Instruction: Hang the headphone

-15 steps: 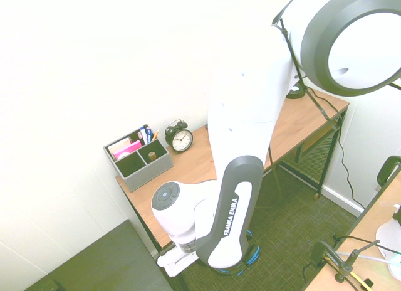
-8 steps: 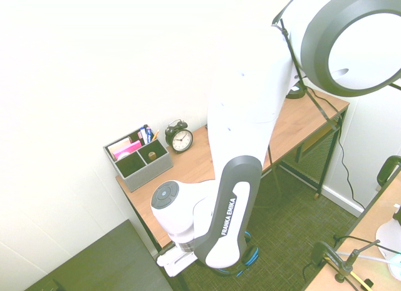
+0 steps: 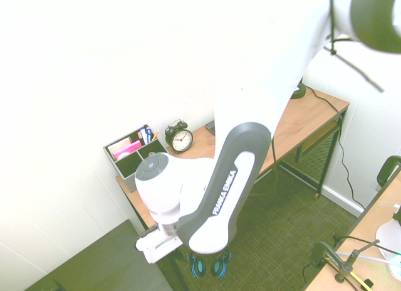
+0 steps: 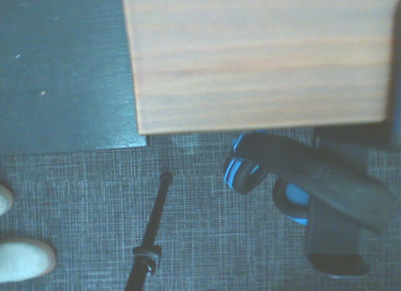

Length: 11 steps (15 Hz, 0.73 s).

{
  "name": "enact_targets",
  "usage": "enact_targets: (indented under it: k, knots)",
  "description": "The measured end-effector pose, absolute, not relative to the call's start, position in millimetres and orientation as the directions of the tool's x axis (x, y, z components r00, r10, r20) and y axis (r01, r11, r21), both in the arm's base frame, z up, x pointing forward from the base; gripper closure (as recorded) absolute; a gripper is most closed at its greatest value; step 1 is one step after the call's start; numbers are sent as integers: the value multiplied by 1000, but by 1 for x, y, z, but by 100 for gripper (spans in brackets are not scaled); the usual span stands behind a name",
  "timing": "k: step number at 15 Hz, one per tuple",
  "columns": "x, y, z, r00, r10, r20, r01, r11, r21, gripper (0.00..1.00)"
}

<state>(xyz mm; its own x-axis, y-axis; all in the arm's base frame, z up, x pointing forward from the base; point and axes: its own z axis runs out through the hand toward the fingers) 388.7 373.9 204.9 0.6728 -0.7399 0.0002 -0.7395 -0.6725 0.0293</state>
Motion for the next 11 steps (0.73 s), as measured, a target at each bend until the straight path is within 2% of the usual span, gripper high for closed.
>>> enact_targets:
  k: [4,11]
  knots:
    - [412,290,292,720,-693,29,-694,-720,8,0]
    - [410,94,427,714,-701,-4,-700,-714,4,0]
